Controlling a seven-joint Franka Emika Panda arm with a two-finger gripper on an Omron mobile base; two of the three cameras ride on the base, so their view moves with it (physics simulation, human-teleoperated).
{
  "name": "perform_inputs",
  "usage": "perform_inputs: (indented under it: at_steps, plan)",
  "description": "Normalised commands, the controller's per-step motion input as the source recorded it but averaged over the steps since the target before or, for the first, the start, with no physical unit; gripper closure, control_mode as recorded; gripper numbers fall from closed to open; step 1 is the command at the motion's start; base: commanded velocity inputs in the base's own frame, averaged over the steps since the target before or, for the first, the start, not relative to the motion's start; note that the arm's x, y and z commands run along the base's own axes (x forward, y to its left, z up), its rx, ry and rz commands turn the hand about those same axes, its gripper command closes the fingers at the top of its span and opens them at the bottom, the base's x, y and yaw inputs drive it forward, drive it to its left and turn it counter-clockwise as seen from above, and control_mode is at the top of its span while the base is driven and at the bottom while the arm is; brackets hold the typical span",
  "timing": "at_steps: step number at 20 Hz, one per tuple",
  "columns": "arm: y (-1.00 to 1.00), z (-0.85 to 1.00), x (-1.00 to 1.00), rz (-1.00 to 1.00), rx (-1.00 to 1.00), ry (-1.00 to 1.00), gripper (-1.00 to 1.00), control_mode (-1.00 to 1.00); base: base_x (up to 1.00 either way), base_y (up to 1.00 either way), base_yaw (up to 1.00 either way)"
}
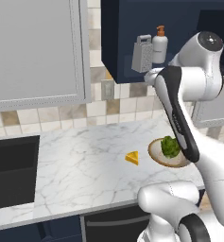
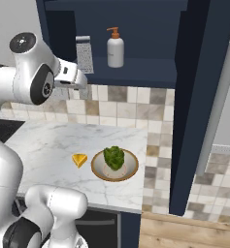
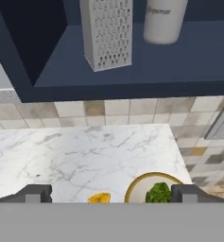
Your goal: Pick the cheese from the fridge and the cheese grater from the cabinet and place them next to the salad bowl.
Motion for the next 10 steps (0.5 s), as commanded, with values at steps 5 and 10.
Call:
perform_inputs:
  at_steps: [5, 10]
  plan:
    - [0.12, 0.22, 0.37, -0.01, 0.0, -0.01, -1.0, -1.0, 0.0, 0.0, 0.0]
    - [-0.14, 0.0, 0.38, 0.1, 0.0, -0.05, -1.0, -1.0, 0.0, 0.0, 0.0]
